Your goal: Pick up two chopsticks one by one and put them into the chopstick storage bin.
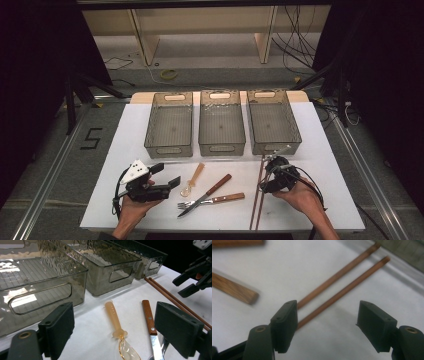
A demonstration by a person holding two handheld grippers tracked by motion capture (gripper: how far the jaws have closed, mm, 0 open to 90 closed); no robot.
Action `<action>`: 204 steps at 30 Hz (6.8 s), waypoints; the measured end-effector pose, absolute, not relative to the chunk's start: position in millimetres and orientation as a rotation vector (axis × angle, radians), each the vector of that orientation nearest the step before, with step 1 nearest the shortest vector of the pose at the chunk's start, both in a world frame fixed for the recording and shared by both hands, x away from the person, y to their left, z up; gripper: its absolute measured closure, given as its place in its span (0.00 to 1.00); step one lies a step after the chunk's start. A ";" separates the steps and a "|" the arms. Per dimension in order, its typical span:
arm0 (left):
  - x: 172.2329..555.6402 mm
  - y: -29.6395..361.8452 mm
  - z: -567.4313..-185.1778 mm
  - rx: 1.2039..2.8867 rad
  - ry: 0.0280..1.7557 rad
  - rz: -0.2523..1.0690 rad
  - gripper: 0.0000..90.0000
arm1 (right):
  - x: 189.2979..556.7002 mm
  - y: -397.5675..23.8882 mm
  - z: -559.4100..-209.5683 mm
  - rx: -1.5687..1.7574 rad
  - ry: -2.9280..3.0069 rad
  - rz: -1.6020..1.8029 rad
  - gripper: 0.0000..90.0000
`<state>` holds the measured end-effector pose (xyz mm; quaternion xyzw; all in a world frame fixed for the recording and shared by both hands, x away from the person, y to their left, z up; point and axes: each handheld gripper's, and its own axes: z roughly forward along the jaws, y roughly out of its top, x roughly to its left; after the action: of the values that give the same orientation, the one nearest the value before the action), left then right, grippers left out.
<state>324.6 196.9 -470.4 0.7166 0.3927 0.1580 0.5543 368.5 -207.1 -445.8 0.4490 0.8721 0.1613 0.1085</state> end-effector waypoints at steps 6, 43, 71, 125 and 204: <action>325.0 197.1 -470.8 1.695 0.928 0.373 0.18 | 374.4 -204.8 -453.3 1.335 2.608 0.435 0.39; 325.0 196.3 -470.9 1.707 0.915 0.371 0.18 | 383.7 -193.7 -456.8 1.256 2.753 0.248 0.78; 330.1 195.4 -464.7 1.739 0.889 0.343 0.18 | 383.3 -194.1 -434.4 1.105 2.766 0.337 0.94; 334.4 91.4 -430.9 2.526 0.160 0.170 0.76 | 322.0 -90.8 -404.5 0.175 2.965 0.441 0.94; 469.1 220.6 -402.1 1.995 1.197 0.419 0.92 | 339.8 -204.6 -423.2 0.925 2.734 0.716 0.37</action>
<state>469.1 220.6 -402.1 0.7809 0.4685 0.1639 0.3793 339.8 -204.6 -423.2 0.3100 0.9161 0.2400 0.0840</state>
